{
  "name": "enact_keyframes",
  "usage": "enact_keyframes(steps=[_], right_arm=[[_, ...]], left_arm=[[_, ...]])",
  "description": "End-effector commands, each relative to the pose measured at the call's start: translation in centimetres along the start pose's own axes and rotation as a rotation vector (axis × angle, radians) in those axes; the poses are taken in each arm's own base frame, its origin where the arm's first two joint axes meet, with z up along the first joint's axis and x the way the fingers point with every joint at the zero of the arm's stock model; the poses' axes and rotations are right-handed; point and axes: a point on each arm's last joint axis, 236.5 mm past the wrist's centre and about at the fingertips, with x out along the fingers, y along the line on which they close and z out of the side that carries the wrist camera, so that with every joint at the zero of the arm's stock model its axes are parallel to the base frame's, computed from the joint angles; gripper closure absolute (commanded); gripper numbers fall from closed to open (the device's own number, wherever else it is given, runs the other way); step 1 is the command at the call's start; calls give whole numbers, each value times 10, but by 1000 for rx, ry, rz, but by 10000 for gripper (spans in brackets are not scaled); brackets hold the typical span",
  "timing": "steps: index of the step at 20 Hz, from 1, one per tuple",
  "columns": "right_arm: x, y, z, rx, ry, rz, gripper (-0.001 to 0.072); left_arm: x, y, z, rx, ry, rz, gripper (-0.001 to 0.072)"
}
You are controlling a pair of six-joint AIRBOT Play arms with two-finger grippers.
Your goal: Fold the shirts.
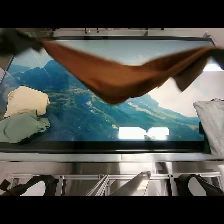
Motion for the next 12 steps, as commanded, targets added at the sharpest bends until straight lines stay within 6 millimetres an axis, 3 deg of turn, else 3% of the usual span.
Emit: enact_keyframes(steps=[1, 3, 4, 6, 9, 12], right_arm=[[-85, 99, 108, -334, -395, -116, 689], [-103, 127, 115, -454, -422, -160, 689], [-103, 131, 112, -476, -408, -163, 689], [-88, 124, 86, -433, -291, -107, 688], [-54, 79, 23, -214, -24, -9, 688], [-32, 4, -65, 61, 211, -11, 688]], left_arm=[[-99, -108, 96, 262, -302, -21, 677], [-124, -122, 113, 304, -374, -3, 677], [-122, -114, 112, 285, -364, 5, 677], [-93, -80, 91, 185, -280, 10, 676], [-23, -17, 34, 36, -61, 2, 677], [52, 40, -49, -114, 243, -18, 676]])
